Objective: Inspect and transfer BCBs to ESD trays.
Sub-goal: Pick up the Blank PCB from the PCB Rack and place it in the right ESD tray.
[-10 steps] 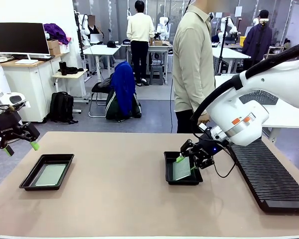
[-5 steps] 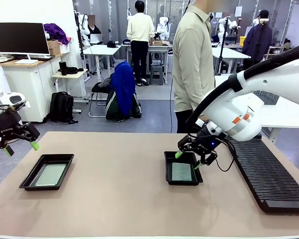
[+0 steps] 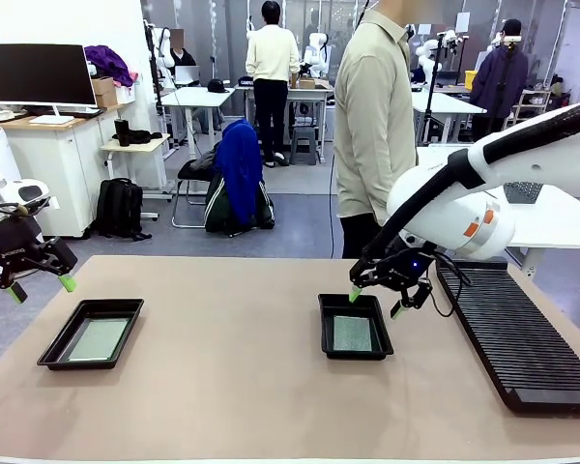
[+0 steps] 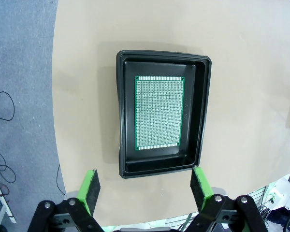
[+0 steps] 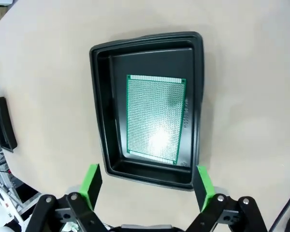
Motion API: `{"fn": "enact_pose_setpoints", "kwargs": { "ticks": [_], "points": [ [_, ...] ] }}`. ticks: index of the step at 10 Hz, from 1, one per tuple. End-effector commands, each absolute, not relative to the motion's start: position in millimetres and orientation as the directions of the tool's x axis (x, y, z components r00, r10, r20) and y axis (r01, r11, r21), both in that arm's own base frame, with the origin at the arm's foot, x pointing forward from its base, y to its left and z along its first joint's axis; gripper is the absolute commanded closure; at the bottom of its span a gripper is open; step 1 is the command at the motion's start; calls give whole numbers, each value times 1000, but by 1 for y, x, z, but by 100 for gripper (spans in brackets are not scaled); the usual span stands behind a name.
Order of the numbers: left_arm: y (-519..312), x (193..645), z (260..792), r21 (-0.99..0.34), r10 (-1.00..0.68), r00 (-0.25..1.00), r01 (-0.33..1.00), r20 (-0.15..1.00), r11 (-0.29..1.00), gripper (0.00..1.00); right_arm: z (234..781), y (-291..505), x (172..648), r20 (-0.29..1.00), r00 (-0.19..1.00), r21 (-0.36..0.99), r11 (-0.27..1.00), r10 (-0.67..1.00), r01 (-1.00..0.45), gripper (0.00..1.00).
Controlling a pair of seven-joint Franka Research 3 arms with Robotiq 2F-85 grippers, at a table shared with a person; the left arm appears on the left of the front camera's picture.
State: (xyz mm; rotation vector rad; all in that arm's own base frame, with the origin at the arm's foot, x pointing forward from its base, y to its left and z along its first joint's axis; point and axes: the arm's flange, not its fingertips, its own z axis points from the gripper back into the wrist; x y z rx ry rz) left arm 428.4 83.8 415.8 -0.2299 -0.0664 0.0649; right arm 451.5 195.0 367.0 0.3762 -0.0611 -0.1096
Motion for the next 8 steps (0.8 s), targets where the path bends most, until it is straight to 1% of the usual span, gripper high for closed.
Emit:
{"fn": "enact_pose_setpoints", "kwargs": {
  "ticks": [1, 3, 7, 8],
  "points": [
    [85, 430, 415, -235, 60, 995, -41, 73, 971, 0, 387, 201, 448, 25, 991, 292, 949, -134, 121, 0],
    [85, 430, 415, -235, 60, 995, -41, 73, 971, 0, 397, 201, 446, 30, 992, 234, 965, -126, 115, 0],
    [85, 430, 415, -235, 60, 995, -41, 73, 971, 0, 404, 199, 452, 58, 989, 182, 975, -137, 124, 0],
    [85, 430, 415, -235, 60, 995, -41, 73, 971, 0, 400, 198, 446, 44, 993, 228, 969, -112, 99, 0]
  ]
}}
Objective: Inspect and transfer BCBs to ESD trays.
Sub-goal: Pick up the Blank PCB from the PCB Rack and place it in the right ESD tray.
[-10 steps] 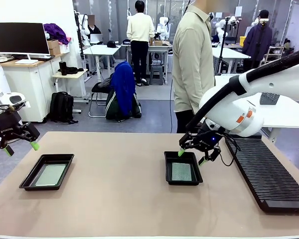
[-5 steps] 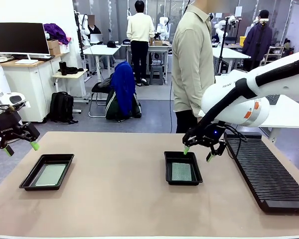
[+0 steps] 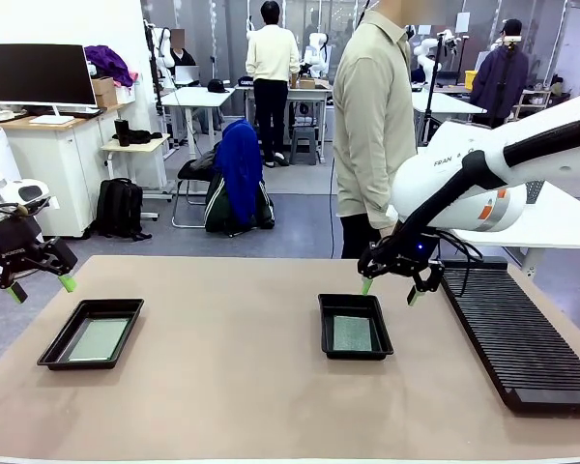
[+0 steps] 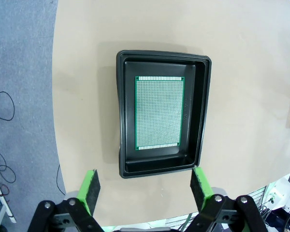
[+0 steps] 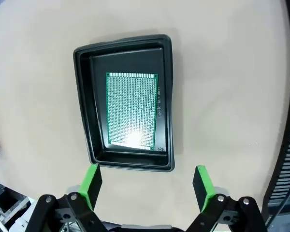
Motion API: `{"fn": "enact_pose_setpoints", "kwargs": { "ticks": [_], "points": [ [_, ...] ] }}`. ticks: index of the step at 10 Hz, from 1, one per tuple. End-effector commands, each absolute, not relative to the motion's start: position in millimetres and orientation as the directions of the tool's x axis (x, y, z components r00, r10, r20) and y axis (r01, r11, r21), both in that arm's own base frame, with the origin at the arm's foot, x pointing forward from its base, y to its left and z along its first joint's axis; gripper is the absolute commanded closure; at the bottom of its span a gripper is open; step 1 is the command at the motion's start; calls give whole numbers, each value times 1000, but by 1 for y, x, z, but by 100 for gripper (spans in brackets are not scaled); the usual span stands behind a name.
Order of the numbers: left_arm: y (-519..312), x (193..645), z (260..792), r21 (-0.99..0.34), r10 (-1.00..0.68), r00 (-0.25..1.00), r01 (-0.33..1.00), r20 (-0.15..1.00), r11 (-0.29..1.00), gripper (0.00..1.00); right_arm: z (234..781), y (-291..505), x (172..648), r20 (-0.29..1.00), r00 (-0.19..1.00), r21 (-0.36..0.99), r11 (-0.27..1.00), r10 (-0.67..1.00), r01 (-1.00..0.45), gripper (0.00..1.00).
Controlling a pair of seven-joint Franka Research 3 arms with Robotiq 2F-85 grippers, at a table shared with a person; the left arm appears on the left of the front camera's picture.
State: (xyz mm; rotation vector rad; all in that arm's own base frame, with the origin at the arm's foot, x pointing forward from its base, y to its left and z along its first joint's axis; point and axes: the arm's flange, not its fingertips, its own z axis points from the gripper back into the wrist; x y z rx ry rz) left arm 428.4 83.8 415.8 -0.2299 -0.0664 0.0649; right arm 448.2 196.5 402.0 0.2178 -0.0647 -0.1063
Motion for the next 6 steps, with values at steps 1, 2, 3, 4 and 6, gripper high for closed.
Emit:
{"fn": "enact_pose_setpoints", "kwargs": {
  "ticks": [1, 2, 3, 4, 6],
  "points": [
    [85, 430, 415, -235, 60, 995, -41, 73, 971, 0, 400, 198, 446, 44, 993, 228, 969, -112, 99, 0],
    [85, 430, 415, -235, 60, 995, -41, 73, 971, 0, 400, 198, 446, 44, 993, 228, 969, -112, 99, 0],
    [85, 430, 415, -235, 60, 995, -41, 73, 971, 0, 400, 198, 446, 44, 993, 228, 969, -112, 99, 0],
    [85, 430, 415, -235, 60, 995, -41, 73, 971, 0, 400, 198, 446, 44, 993, 228, 969, -112, 99, 0],
    [85, 430, 415, -235, 60, 995, -41, 73, 971, 0, 400, 198, 446, 44, 993, 228, 969, -112, 99, 0]
  ]
}}
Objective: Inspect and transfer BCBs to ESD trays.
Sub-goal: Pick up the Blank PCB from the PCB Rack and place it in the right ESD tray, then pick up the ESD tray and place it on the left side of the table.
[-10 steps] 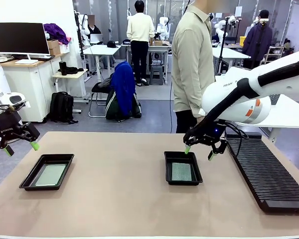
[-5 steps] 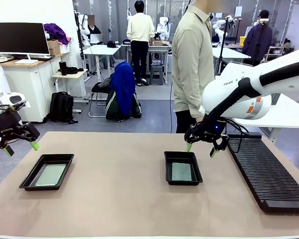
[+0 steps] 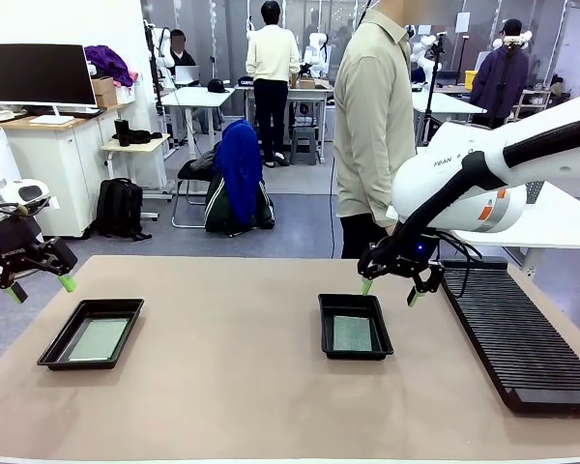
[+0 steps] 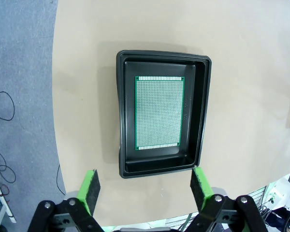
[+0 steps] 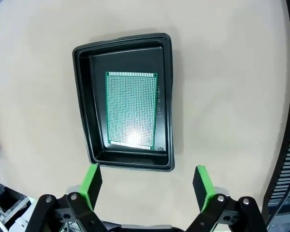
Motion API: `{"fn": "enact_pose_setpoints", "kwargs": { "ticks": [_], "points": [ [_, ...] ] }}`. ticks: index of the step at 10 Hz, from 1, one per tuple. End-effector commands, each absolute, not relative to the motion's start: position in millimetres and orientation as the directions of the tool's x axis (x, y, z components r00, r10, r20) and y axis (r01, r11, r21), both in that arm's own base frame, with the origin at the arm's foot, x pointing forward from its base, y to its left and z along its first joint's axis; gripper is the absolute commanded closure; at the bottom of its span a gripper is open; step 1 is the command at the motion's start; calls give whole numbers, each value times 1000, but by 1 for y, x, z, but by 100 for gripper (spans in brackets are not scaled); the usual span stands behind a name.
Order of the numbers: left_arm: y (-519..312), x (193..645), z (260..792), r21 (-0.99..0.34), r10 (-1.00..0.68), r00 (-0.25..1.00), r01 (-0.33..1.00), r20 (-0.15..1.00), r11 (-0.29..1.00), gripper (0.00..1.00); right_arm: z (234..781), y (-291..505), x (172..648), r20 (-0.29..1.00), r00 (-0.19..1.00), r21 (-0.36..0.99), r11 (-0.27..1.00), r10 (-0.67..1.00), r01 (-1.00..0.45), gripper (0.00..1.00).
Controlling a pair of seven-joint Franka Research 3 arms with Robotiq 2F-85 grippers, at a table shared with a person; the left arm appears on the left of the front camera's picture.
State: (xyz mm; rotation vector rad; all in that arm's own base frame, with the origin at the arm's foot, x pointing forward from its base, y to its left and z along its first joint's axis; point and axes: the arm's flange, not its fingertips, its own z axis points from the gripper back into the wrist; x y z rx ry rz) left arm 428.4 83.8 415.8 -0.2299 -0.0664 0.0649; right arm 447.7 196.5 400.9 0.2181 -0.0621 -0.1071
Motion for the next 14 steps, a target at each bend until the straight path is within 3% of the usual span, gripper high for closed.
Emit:
{"fn": "enact_pose_setpoints", "kwargs": {
  "ticks": [1, 14],
  "points": [
    [85, 430, 415, -235, 60, 995, -41, 73, 971, 0, 400, 198, 446, 44, 993, 228, 969, -112, 99, 0],
    [84, 428, 416, -230, 72, 996, -57, 58, 972, 0, 400, 198, 446, 44, 993, 228, 969, -112, 99, 0]
  ]
}}
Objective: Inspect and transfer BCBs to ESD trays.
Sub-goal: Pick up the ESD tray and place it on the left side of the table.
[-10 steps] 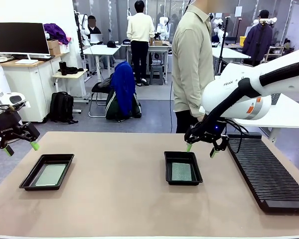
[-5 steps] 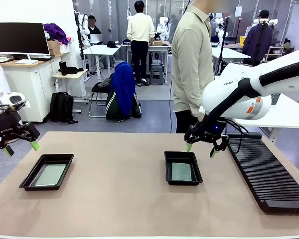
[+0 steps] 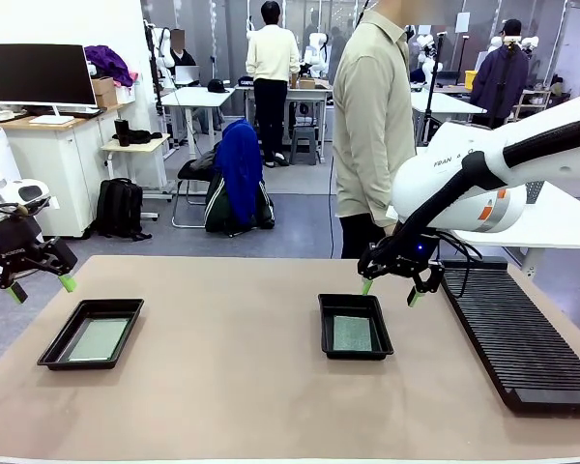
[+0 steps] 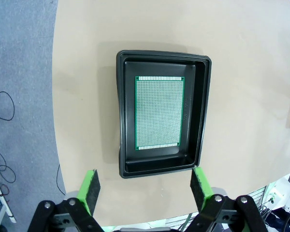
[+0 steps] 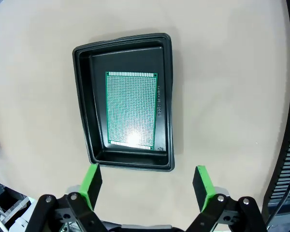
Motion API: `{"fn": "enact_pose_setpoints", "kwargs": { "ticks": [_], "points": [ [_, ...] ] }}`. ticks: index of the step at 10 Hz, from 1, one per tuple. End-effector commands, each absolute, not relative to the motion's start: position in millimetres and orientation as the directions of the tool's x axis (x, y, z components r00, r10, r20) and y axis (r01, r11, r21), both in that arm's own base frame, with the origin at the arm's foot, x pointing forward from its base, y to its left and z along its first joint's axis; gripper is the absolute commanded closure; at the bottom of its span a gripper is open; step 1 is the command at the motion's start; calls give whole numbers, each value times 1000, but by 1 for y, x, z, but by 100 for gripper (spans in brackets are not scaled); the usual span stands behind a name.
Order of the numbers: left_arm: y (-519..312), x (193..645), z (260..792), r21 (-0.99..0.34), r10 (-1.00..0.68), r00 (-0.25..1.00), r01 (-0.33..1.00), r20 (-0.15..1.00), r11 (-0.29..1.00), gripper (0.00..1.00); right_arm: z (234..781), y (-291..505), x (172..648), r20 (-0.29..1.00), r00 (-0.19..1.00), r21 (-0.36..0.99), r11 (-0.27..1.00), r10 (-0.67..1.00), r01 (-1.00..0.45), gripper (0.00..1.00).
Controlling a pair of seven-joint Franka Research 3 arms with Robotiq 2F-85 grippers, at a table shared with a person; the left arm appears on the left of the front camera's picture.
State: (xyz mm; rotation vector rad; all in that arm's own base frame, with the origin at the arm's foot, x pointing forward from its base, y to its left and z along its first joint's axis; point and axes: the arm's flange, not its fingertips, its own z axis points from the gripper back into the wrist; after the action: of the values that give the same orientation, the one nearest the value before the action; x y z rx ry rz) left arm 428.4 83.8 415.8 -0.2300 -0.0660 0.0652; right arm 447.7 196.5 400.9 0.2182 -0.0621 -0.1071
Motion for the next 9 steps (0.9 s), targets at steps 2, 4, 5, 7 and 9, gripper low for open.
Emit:
{"fn": "enact_pose_setpoints", "kwargs": {
  "ticks": [2, 4, 5, 7, 9],
  "points": [
    [71, 430, 430, -241, 90, 994, -74, 55, 968, 0, 404, 188, 443, 55, 992, 256, 961, -118, 100, 0],
    [56, 426, 449, -248, 113, 993, -98, 46, 964, 0, 413, 168, 429, 81, 988, 326, 940, -130, 97, 0],
    [45, 425, 458, -233, 120, 992, -107, 41, 966, 0, 416, 158, 424, 95, 985, 345, 933, -147, 106, 0],
    [10, 429, 478, -213, 112, 992, -98, 55, 972, 0, 418, 133, 416, 107, 979, 397, 910, -171, 116, 0],
    [-29, 431, 490, -180, 117, 992, -106, 49, 978, 0, 419, 107, 409, 120, 975, 443, 889, -185, 114, 0]
  ]
}}
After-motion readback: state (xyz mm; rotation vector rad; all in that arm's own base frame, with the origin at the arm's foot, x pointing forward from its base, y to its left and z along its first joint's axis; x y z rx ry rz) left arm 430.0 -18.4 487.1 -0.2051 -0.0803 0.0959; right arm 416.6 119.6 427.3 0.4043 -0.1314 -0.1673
